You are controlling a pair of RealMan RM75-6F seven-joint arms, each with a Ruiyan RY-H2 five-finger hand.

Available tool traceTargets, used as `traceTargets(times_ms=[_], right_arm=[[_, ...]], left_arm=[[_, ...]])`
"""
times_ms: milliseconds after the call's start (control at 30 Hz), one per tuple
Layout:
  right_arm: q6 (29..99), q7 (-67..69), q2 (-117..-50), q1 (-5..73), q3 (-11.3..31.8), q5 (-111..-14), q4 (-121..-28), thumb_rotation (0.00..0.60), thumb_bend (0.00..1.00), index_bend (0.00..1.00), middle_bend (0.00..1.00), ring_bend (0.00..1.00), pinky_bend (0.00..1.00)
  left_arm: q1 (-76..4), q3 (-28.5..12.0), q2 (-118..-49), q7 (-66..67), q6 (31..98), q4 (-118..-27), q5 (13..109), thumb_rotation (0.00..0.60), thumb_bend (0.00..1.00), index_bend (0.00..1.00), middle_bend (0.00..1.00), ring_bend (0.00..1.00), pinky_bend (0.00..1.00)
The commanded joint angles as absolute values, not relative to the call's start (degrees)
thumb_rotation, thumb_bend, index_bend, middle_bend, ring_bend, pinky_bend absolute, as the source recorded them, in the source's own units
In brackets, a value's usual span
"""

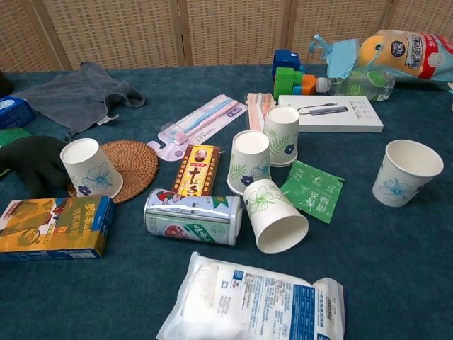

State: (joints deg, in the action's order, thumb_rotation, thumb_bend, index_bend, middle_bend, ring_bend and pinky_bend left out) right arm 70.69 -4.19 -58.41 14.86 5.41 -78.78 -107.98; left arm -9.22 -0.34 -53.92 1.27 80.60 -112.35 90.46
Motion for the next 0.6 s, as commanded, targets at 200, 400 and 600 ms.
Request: traceTargets(times_ms=[200, 400, 600], right_arm=[[63.3, -9.3, -56.7, 19.5, 4.9, -77.9, -113.2, 0.600, 0.40, 0.00, 0.00, 0.00, 0.11], [60.5, -15.4, -58.6, 22.3, 5.3, -73.8, -114.4, 0.600, 0.40, 0.00, 0.00, 0.00, 0.12], [58.3, -21.5, -61.5, 25.3, 5.5, -68.3, -114.3, 0.600, 0.40, 0.00, 0.00, 0.00, 0.12]], left_arm=[[-10.3, -0.3, -53.4, 0.2, 78.9, -112.9, 90.8, 0.600, 0.41, 0.00, 0.11, 0.05, 0.00], [-11.0, -0.5, -53.5, -0.2, 78.4, -112.8, 91.4, 0.600, 0.41, 0.00, 0.11, 0.05, 0.00], [-11.3, -0.5, -53.6, -0.7, 78.0, -112.4, 91.2, 0.600, 0.42, 0.00, 0.11, 0.05, 0.00]])
